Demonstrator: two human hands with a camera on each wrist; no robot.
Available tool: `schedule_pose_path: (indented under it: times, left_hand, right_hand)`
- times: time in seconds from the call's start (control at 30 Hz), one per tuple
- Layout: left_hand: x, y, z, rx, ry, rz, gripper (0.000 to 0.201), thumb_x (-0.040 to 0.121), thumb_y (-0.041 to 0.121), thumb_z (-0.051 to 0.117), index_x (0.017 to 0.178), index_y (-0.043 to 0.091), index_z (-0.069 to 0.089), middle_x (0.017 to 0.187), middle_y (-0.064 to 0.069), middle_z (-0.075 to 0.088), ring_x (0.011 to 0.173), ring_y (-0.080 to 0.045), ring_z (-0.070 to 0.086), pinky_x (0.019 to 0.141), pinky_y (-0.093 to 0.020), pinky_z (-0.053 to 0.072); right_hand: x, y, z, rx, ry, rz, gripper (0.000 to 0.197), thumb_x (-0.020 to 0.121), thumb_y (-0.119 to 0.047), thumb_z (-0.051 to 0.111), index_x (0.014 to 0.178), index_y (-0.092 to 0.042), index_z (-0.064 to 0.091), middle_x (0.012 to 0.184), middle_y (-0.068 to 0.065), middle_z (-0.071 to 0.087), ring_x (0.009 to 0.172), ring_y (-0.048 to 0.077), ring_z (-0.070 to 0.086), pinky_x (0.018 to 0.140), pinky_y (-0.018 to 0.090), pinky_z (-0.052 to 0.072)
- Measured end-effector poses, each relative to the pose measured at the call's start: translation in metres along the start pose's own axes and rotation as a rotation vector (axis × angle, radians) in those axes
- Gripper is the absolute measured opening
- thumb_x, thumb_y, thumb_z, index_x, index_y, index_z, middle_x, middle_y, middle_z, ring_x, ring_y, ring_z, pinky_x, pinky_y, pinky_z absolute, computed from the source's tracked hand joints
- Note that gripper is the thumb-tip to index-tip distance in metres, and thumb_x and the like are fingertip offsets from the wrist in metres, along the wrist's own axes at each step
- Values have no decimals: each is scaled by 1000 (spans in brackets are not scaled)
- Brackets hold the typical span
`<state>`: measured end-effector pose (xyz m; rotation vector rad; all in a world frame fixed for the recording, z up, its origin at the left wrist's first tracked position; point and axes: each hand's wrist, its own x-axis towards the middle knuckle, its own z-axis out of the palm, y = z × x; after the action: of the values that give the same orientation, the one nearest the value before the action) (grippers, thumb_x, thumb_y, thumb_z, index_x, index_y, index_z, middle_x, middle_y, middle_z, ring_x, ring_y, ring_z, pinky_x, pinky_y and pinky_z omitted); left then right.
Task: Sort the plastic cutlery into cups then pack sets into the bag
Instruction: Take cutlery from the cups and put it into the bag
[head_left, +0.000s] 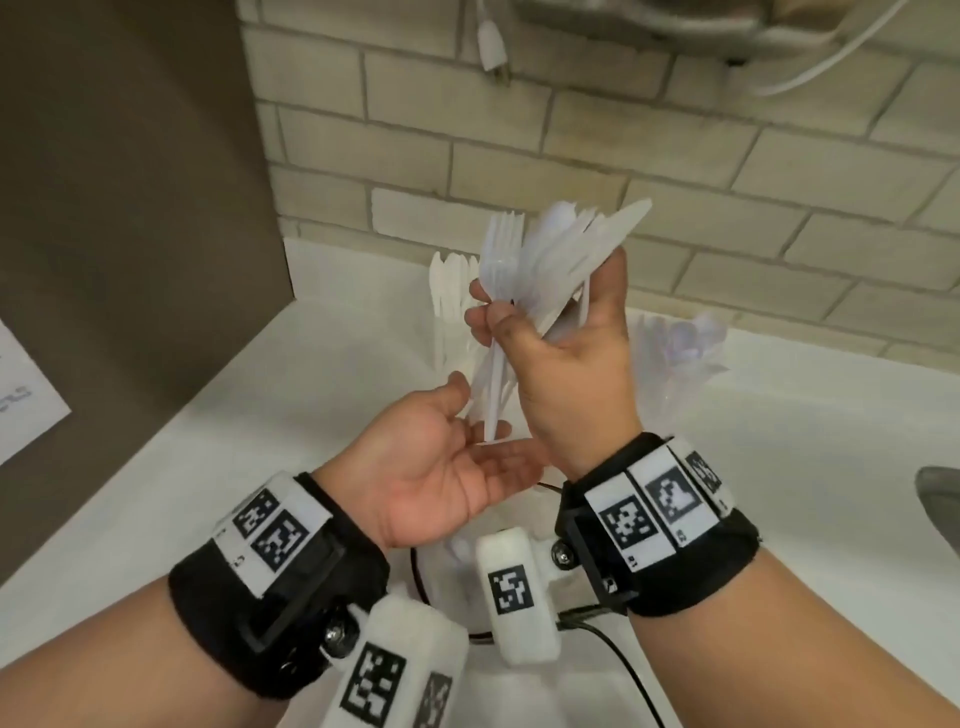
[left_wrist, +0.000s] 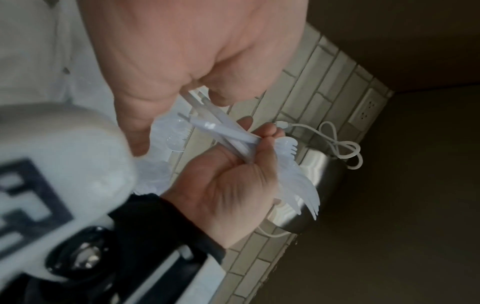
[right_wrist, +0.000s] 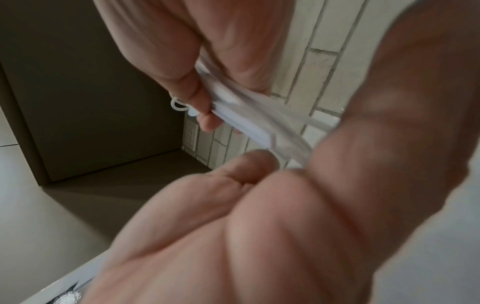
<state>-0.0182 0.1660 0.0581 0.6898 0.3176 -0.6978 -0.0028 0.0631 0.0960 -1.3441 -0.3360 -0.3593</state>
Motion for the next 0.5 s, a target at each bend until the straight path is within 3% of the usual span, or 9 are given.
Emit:
schedule_pose_path:
  times: [0.07,0.13,0.23,0.33,0.4,0.47,0.5]
  left_hand:
    - [3,1,-2,-18,20,44,54,101,41,33,134,0,46,131,-27,50,120,-37,54,102,-52,43]
    - [3,1,-3,-8,16,65,46,103,32,31,133,1,47,137,-27,47,122,-40,52,102,-54,42]
    - [-1,3,1,-10,-44,83,46,103,28,28,127,-4,53,122,-28,60,112,-39,61,94,-52,50]
    - [-4,6,4,58,-99,130,41,101,22,32,121,-1,59,113,-22,65,105,-33,63,89,-50,52]
    - [-4,7,0,213,-65,117,40,101,30,34,120,6,61,116,-20,62,108,-36,59,96,-47,49]
    - [-5,9,-5,377,3,166,50,96,52,35,111,12,62,106,-16,56,98,-33,53,89,-42,44]
    - [-6,12,-6,423,11,257,56,91,62,35,108,15,62,100,-12,54,93,-29,51,85,-41,40]
  right_hand:
    - [-3,3,-1,5,-37,36,53,86,18,51,103,-32,43,83,-10,70,82,20,70,78,42,57]
    - [-3,3,-3,15,-46,63,54,86,17,52,104,-32,42,80,-8,71,83,20,71,76,38,57]
    - [-4,3,-3,11,-39,51,54,84,16,56,106,-32,44,84,-4,71,91,19,72,84,40,58]
    - [-8,8,-1,16,-65,101,46,89,11,54,114,-26,44,84,-2,73,74,15,69,71,35,59]
    - [-8,11,-4,54,-83,156,39,92,7,51,123,-14,40,82,4,72,62,15,61,61,33,55]
    - [-5,14,-10,90,-105,198,39,91,1,54,126,-8,39,78,6,69,55,18,54,54,34,49]
    - [-4,16,-13,92,-130,226,41,89,-5,56,127,-8,39,78,7,68,54,19,52,53,34,47]
